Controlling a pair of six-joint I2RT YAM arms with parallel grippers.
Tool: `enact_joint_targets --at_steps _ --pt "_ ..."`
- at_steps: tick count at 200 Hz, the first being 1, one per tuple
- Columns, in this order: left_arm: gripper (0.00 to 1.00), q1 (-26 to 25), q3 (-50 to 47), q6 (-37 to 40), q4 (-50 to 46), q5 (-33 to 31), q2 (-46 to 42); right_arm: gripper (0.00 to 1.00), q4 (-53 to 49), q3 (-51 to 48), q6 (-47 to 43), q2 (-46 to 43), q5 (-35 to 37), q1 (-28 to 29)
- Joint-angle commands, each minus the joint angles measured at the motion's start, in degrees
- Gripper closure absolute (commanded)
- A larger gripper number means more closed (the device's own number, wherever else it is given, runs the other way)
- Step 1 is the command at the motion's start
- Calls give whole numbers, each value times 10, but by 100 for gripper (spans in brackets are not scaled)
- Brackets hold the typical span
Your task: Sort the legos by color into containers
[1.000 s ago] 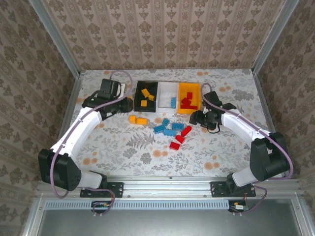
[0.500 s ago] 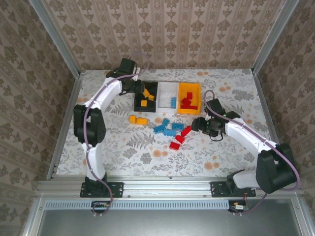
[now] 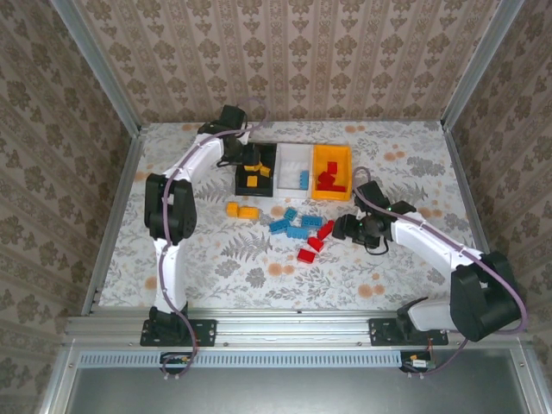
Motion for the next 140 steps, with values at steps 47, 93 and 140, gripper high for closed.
enact_joint_targets --at_steps 47,93,140 --pt "49 -4 8 -5 -19 12 -11 32 3 19 18 27 12 26" --pt "47 -5 -46 -15 -2 24 -94 32 3 40 16 56 17 29" --pt "45 -5 -230 -52 76 35 -259 32 9 84 13 108 21 40"
